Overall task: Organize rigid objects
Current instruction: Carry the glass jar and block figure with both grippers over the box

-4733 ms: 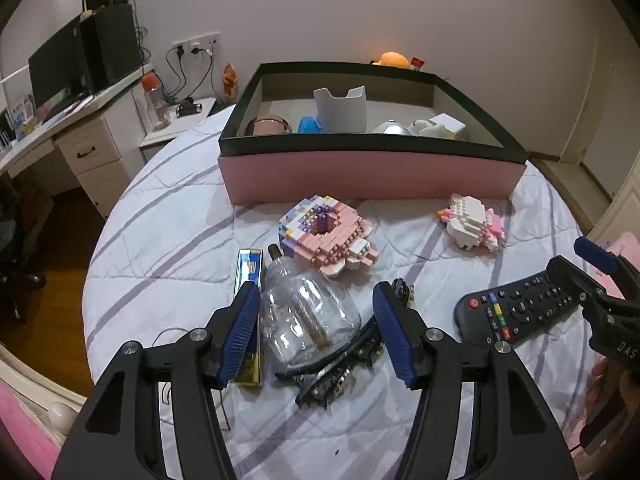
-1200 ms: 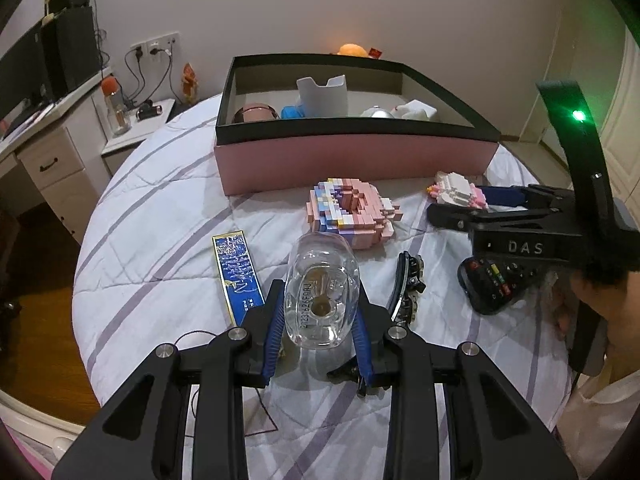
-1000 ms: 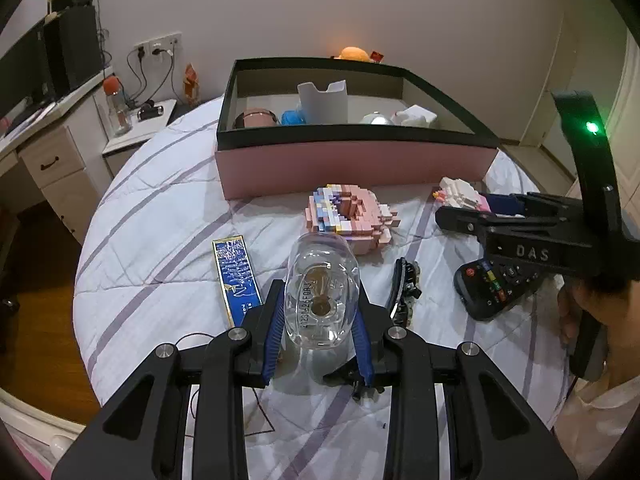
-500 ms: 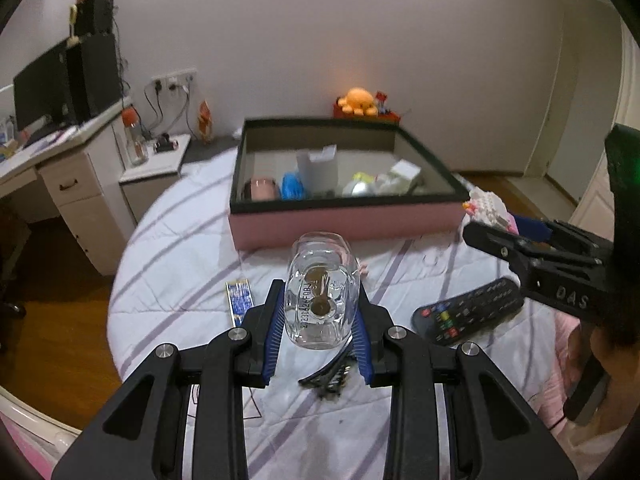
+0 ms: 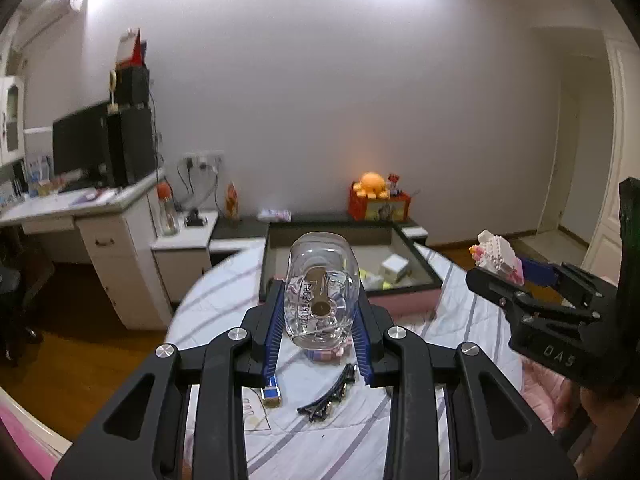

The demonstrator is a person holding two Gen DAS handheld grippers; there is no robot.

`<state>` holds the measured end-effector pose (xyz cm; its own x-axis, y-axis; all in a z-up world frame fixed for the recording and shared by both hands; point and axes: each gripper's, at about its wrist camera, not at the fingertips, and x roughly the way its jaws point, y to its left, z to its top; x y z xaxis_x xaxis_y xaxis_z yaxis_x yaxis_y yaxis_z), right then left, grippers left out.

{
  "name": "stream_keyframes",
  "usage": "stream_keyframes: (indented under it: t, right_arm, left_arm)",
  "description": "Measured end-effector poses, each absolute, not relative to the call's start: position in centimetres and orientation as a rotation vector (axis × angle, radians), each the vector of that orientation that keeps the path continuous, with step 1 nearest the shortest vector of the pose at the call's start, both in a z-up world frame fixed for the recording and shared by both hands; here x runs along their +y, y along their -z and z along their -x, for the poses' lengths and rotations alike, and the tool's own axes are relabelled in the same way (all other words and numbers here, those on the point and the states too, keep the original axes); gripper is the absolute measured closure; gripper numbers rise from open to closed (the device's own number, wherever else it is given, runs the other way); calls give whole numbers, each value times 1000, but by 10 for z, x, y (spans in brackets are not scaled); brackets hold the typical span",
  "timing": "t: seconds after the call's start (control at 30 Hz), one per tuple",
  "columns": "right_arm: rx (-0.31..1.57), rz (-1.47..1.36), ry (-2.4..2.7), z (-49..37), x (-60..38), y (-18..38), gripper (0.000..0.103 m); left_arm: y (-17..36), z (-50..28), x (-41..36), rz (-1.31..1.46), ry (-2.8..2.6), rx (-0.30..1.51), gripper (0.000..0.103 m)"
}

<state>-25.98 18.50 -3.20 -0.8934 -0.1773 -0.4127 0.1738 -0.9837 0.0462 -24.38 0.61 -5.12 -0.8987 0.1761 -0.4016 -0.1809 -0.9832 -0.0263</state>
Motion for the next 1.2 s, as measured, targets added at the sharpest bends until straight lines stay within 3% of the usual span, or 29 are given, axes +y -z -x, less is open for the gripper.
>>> stream_keyframes:
  t: [0.63,1.2]
  right_arm:
    - [19,-468,2876,239,169,4,42]
    - [21,-548,2870,305,182,18,42]
  left_arm:
    - [9,208,7,427,-3023,93,72]
    - [22,290,6,548,-3042,159,72]
